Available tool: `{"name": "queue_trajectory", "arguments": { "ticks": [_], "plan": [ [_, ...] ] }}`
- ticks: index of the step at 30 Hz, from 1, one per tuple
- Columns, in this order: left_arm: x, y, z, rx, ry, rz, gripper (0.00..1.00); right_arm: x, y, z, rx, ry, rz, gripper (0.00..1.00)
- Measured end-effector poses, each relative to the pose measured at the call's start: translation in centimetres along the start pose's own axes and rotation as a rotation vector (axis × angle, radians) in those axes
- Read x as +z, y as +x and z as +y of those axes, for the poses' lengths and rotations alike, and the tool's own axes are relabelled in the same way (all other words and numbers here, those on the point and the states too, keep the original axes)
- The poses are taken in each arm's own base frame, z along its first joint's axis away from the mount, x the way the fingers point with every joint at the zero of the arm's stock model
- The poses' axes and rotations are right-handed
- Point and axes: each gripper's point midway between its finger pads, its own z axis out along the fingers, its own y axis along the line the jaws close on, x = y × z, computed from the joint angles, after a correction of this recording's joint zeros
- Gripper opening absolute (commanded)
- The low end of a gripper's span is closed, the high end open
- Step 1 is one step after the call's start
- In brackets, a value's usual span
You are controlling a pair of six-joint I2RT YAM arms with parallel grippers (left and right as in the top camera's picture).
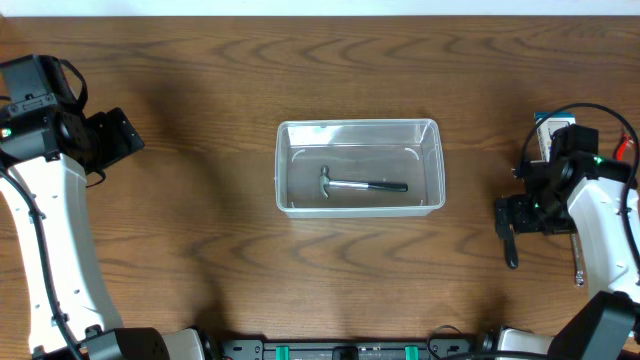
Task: Pack container
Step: 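Lower the right gripper onto the yellow-handled screwdriver and grasp it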
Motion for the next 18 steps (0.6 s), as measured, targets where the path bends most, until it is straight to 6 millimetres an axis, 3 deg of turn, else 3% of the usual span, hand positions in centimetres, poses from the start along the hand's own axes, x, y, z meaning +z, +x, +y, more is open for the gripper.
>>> {"name": "queue_trajectory", "arguments": {
  "ticks": [7, 18],
  "plan": [
    [0.0, 0.0, 0.0, 0.0, 0.0, 0.0, 0.98, 2.9, -1.1, -0.9, 0.026, -0.007, 0.026, 0.99],
    [0.0, 0.0, 0.0, 0.0, 0.0, 0.0, 0.98, 5.9, -0.3, -0.5, 0.022, -0.028, 0.093, 0.99]
  ]
}}
